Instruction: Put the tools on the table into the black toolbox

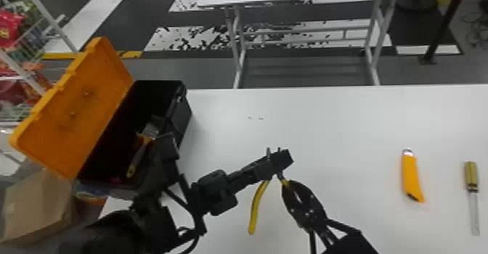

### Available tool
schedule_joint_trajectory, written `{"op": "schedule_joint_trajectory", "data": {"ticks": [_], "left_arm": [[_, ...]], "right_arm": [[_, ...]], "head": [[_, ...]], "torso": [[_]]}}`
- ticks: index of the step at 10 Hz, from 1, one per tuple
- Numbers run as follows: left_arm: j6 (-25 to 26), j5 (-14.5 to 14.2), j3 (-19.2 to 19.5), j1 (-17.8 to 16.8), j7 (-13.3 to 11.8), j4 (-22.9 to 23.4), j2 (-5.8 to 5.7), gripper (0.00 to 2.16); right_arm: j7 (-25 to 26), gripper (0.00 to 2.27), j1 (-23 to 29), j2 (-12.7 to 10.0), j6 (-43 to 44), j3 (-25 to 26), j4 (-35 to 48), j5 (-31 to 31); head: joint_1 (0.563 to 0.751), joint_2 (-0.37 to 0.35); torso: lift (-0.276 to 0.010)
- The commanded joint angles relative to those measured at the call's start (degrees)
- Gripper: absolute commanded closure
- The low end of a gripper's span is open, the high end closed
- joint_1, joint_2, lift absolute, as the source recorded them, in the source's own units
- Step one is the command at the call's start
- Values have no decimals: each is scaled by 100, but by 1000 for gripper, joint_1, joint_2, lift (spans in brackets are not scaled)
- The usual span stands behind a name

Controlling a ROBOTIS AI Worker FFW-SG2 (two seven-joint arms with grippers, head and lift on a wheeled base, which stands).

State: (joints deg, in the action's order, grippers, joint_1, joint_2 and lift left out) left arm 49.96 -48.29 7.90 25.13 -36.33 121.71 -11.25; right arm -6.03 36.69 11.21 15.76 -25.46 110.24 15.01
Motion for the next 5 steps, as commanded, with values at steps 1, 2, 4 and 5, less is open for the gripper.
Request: {"op": "schedule_joint_trajectory", "data": {"ticks": [1,2,4,5], "left_arm": [[-8,12,10,-8,12,-7,8,2138],[-8,12,10,-34,12,-24,8,2138],[10,21,62,-69,12,-42,8,2138],[10,21,115,-69,21,-51,0,2138]], "right_arm": [[40,1389,31,-5,220,23,-2,-174],[58,481,49,-5,220,32,-11,-183],[172,26,93,-5,220,85,-11,-314],[234,22,163,-5,238,146,-20,-358]], "head": [[695,200],[695,197],[695,188],[695,184]], "torso": [[-75],[-75],[-75],[-75]]}}
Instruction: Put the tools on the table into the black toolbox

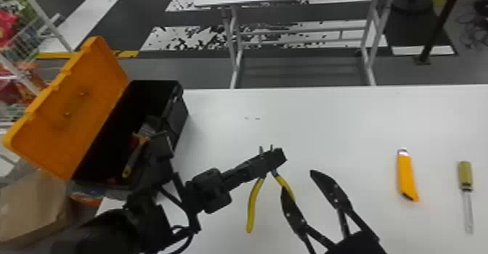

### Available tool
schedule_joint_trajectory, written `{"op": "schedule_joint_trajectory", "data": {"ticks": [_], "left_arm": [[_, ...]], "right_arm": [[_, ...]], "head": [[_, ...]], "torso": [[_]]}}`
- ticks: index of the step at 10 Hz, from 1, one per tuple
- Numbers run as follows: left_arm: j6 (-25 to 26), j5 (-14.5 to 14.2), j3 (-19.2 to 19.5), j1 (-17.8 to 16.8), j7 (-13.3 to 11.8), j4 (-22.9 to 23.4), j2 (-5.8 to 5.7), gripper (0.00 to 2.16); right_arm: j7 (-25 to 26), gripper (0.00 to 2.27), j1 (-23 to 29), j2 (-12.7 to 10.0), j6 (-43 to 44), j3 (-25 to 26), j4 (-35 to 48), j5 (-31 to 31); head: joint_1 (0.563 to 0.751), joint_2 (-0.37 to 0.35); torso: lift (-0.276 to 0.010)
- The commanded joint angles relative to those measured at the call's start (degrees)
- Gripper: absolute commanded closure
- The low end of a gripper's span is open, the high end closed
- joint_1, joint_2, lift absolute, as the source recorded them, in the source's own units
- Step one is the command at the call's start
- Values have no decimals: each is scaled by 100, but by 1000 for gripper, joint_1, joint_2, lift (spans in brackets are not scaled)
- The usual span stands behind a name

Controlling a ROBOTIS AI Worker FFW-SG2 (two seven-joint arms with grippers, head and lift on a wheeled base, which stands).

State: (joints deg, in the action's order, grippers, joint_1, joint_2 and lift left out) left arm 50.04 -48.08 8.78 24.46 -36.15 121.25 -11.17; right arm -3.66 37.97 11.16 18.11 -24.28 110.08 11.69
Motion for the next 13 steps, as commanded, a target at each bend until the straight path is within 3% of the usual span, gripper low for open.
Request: {"op": "schedule_joint_trajectory", "data": {"ticks": [1,6,8,11,13], "left_arm": [[2,0,159,6,20,-5,-8,2138],[20,-202,1416,6,47,206,-60,2138],[20,-281,1829,-73,126,232,-175,2138],[-68,-211,2462,-231,275,232,-227,2138],[-437,-70,2708,-363,372,-14,-298,2138]], "right_arm": [[49,39,123,0,179,126,-13,-114],[111,53,606,-184,1357,776,-294,-474],[111,53,729,-281,1831,996,-505,-633],[111,53,835,-404,2341,1251,-777,-800],[111,73,852,-439,2535,1312,-909,-888]], "head": [[695,177],[695,205],[695,239],[695,275],[695,316]], "torso": [[-75],[-75],[-75],[-75],[-75]]}}
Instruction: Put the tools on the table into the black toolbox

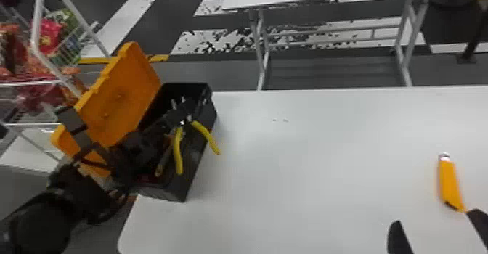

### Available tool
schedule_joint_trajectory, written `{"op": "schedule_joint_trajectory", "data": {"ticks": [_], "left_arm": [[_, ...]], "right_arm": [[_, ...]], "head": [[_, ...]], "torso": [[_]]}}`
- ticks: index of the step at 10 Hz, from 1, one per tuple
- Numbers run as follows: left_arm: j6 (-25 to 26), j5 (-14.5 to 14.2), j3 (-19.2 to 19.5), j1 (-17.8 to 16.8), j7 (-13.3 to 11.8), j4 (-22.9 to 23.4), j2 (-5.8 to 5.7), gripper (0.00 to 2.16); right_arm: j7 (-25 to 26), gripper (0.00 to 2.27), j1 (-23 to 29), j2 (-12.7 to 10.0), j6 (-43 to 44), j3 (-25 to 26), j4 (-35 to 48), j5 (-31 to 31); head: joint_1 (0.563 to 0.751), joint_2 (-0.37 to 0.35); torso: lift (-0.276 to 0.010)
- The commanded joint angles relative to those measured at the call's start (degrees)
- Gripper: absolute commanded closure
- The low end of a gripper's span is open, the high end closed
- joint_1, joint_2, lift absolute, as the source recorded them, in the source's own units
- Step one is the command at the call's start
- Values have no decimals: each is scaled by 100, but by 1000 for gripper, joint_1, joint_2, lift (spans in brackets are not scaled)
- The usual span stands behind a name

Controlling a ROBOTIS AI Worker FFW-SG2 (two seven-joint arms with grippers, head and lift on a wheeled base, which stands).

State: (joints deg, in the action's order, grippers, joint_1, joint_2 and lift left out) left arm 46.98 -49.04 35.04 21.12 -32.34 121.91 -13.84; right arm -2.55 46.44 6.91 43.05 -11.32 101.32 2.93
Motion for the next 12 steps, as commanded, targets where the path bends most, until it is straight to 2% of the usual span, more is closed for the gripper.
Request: {"op": "schedule_joint_trajectory", "data": {"ticks": [1,3,4,5,6,8,9,10,11,12], "left_arm": [[-536,289,135,-82,149,-247,-84,2138],[-1555,887,152,-179,255,-633,-136,2138],[-1819,1028,152,-223,298,-818,-189,2138],[-2083,1256,100,-231,395,-959,-189,2142],[-2188,1344,38,-249,545,-1134,-180,2138],[-2382,1652,-103,-363,650,-1442,-66,2101],[-2399,1661,-120,-407,650,-1512,-13,1727],[-2399,1661,-111,-434,676,-1521,83,390],[-2364,1643,-120,-434,720,-1486,110,-1],[-2382,1599,-120,-319,650,-1372,224,2]], "right_arm": [[0,76,6,-32,41,16,-33,-12],[0,80,6,-94,58,16,-68,-12],[0,83,-3,-111,58,7,-103,-12],[0,83,-3,-120,58,7,-103,-12],[0,83,-3,-120,58,7,-103,-12],[0,83,6,-120,58,7,-95,-12],[0,83,6,-120,58,7,-95,-12],[0,83,23,-129,76,16,-95,-12],[0,83,59,-146,146,25,-95,-12],[0,83,76,-190,252,86,-86,-21]], "head": [[695,327],[695,350],[695,350],[695,350],[695,350],[695,350],[695,350],[695,350],[695,350],[695,350]], "torso": [[-75],[-75],[-75],[-75],[-75],[-75],[-75],[-75],[-75],[-75]]}}
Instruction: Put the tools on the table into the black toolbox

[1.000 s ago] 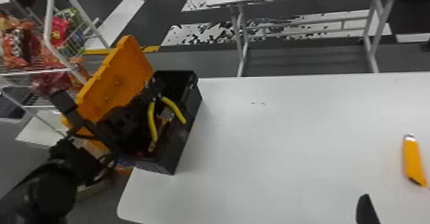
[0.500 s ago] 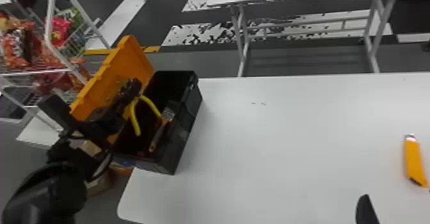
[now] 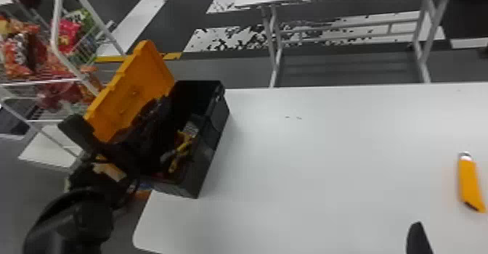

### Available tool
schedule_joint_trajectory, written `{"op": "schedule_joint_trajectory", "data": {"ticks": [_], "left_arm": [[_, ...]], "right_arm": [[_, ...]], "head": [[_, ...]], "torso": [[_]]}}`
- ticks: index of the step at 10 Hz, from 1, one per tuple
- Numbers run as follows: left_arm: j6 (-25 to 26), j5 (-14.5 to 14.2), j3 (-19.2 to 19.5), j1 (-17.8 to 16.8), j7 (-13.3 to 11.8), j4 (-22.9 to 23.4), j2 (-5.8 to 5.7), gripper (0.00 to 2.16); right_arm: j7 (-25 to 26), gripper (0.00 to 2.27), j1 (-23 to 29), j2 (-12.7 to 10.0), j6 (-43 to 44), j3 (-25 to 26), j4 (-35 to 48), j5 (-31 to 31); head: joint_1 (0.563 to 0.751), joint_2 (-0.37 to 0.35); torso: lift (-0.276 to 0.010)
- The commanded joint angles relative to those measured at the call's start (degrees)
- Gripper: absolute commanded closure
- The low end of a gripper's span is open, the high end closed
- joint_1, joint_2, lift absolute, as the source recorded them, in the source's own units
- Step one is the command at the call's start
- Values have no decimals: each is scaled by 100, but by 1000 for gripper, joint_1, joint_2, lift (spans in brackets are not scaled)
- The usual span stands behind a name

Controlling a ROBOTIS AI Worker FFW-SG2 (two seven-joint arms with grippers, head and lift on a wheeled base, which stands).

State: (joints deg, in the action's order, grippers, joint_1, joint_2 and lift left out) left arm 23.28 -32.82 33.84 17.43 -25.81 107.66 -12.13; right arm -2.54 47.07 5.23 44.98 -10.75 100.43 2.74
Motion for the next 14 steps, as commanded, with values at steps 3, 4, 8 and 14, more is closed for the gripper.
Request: {"op": "schedule_joint_trajectory", "data": {"ticks": [3,4,8,14], "left_arm": [[-222,127,-422,709,-206,713,721,36],[-908,329,-783,937,-179,739,835,36],[-3509,1094,-2013,1438,58,115,888,36],[-5548,1973,-3024,1737,858,-755,677,29]], "right_arm": [[-1,83,65,-127,76,258,2,-239],[-1,83,74,-136,76,337,2,-344],[-1,56,91,-197,-170,600,73,-625],[-1,56,-111,-382,-2596,1128,697,-836]], "head": [[695,350],[695,350],[695,226],[695,54]], "torso": [[-75],[-75],[-75],[-75]]}}
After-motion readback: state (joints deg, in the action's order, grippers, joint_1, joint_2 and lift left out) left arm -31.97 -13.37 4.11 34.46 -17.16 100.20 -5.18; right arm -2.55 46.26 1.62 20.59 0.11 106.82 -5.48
